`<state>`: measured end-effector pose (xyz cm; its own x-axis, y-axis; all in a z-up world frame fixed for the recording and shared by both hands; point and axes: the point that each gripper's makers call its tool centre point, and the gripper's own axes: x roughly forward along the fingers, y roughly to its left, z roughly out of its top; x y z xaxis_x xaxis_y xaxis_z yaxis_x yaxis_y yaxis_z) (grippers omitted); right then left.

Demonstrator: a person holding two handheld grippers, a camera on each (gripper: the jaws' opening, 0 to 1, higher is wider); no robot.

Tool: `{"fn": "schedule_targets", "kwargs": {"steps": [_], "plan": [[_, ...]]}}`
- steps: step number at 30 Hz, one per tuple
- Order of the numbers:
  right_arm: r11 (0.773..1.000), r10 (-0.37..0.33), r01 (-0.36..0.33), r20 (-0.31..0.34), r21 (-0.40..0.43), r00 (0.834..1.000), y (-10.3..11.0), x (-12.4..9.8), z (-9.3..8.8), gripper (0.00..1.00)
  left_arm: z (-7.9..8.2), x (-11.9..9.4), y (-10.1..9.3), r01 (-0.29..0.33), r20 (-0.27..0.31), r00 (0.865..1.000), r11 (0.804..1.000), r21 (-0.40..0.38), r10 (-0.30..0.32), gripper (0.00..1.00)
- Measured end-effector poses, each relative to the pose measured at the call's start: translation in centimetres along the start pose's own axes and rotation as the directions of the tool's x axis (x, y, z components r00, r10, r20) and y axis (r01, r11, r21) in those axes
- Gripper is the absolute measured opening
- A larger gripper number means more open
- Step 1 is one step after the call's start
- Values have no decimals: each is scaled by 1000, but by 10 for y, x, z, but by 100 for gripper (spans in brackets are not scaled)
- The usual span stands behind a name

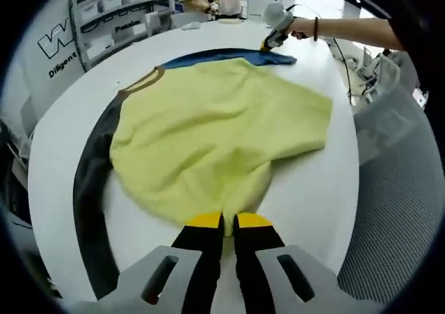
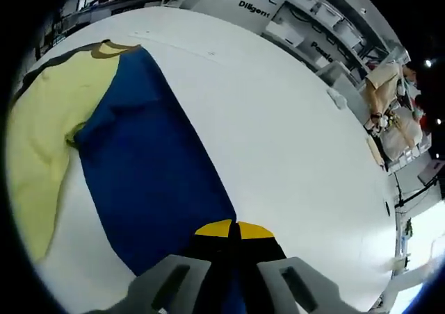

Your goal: Fold the garment on the visible template until the final outline fits inside the template.

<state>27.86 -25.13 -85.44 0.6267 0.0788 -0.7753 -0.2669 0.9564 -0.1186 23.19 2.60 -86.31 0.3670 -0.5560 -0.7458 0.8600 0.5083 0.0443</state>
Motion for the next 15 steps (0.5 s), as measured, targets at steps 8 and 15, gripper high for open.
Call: {"fn": "schedule_targets", "kwargs": {"steps": [8, 15], "plan": [[994, -4, -6, -85, -113, 996, -33, 1, -3, 0, -28, -34, 10, 7, -48, 999, 1000, 7, -7, 6], [978, -171, 156, -103, -135, 980, -96, 9, 3, 0, -38, -46, 20, 5, -75, 997, 1000, -19, -6, 6]]}}
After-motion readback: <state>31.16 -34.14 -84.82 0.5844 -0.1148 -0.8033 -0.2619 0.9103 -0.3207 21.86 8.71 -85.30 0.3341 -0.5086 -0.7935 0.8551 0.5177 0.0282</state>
